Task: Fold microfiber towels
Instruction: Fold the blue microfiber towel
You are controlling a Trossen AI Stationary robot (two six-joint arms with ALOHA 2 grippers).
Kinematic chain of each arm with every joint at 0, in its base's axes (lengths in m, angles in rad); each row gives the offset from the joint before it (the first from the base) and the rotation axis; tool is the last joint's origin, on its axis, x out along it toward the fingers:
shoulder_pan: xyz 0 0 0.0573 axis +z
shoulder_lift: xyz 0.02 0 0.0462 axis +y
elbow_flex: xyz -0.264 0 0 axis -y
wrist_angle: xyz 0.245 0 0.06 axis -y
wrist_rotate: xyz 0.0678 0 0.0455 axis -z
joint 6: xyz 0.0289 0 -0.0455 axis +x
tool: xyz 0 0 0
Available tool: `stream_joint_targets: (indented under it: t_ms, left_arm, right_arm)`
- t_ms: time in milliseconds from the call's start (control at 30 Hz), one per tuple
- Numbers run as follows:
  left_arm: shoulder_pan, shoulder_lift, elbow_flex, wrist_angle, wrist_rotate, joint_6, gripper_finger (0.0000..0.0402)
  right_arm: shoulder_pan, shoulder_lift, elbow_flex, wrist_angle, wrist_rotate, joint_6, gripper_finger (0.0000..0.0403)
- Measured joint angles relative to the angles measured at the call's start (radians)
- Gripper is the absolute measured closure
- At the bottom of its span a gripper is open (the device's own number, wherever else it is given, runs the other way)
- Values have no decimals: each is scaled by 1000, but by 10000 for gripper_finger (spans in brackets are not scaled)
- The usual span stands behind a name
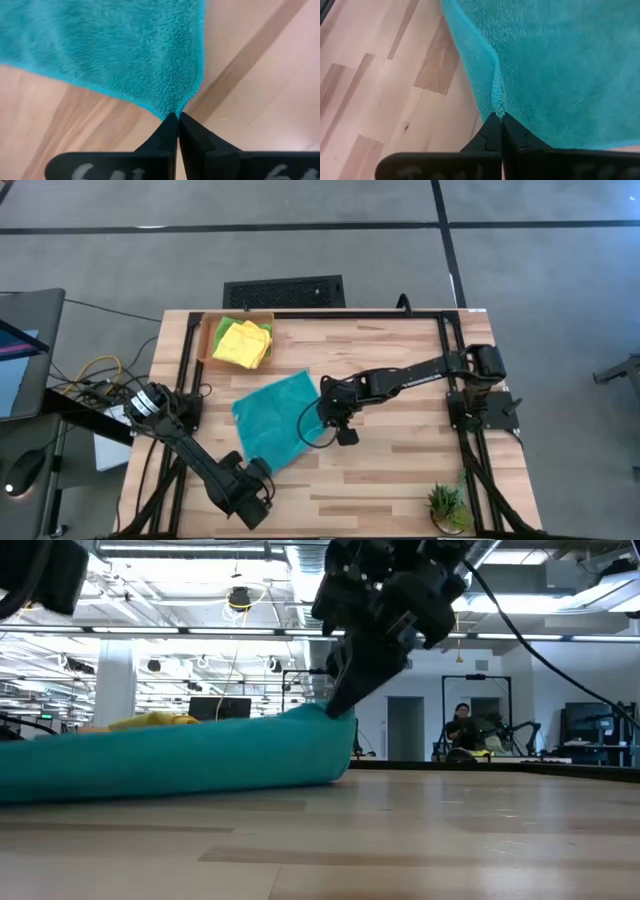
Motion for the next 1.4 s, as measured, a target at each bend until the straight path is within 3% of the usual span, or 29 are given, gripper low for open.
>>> stream_joint_targets:
  t_ms: [267, 600, 1133, 1400]
  left_arm:
    - [50, -4, 111, -252, 5, -114, 401]
    - [164, -5, 124, -422, 61, -234, 401]
    - [369, -8, 78, -572, 57, -271, 401]
    - [449, -8, 36, -570, 42, -172, 401]
  right_arm:
    - [-54, 0, 123, -100, 13, -137, 396]
    - [-174, 0, 136, -100, 56, -197, 390]
    - [-274, 13, 136, 37, 58, -353, 394]
    - [-301, 13, 136, 33, 56, -360, 392]
